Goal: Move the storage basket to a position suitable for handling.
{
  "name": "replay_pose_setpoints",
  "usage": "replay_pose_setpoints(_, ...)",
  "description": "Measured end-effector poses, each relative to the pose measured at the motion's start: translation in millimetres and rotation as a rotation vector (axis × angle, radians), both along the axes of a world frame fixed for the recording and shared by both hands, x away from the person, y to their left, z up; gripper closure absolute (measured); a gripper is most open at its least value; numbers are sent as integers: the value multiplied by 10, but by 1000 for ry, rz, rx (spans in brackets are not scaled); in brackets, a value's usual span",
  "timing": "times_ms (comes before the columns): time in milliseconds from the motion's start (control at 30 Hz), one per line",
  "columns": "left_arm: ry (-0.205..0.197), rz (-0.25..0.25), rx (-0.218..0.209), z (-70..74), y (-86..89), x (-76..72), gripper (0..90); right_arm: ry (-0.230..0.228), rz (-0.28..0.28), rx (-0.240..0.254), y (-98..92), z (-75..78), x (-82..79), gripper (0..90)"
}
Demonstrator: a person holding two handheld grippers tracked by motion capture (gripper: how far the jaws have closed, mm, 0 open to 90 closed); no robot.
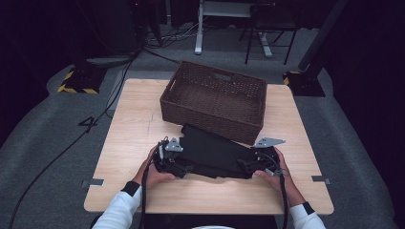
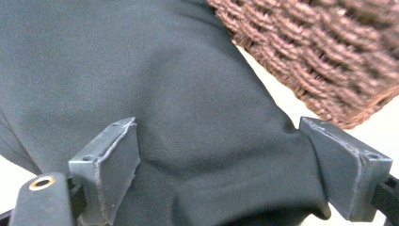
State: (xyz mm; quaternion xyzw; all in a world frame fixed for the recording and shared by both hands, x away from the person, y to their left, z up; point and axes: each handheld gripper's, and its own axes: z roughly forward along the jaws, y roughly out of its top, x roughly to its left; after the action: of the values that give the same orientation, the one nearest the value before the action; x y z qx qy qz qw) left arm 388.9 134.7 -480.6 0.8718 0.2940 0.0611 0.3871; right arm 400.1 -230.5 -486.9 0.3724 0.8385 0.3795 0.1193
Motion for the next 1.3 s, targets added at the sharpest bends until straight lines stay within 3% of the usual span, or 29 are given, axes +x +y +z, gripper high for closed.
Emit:
replay_pose_setpoints(100,-26,-22,-38,68,66,-22,162,18,0,-9,16,-45,15,152)
replay_pose_setpoints(167,-67,10,-46,156,125,-40,163,24,-5,-5,16,-59,20,142)
replay_pose_setpoints(233,-78,29,-70,205,161,-46,159,31,0,-4,4,-76,35,119)
replay_pose_setpoints(267,-93,40,-61,218,169,-38,159,31,0,-4,4,-76,35,119)
replay_pose_setpoints(300,-103,62,-23,207,143,-17,159,34,-1,-5,0,-80,39,117)
replay_pose_setpoints(367,-72,61,2,144,92,63,157,36,6,-7,5,-78,35,126)
replay_pose_setpoints(433,-29,48,-23,79,66,144,134,3,23,3,15,-35,0,177)
replay_pose_setpoints(533,34,42,-32,1,31,244,0,-31,54,45,26,63,-64,174)
replay_pose_setpoints(600,69,14,-36,-53,-2,273,5,-26,67,49,40,79,-77,158)
replay_pose_setpoints(700,97,-21,-25,-101,-85,264,5,5,74,15,83,-1,-60,136)
replay_pose_setpoints(767,90,-46,14,-155,-170,221,0,30,86,-12,121,-52,-57,68)
replay_pose_setpoints(867,82,-54,30,-178,-244,185,0,44,102,-31,157,-91,-56,43)
replay_pose_setpoints(1100,56,-52,48,-189,-322,135,3,29,119,-66,206,-127,-25,9)
replay_pose_setpoints(1167,42,-52,57,-190,-353,107,17,22,145,-77,249,-130,-37,26)
replay_pose_setpoints(1300,39,-84,58,-163,-349,73,127,6,184,-79,278,-101,-82,169)
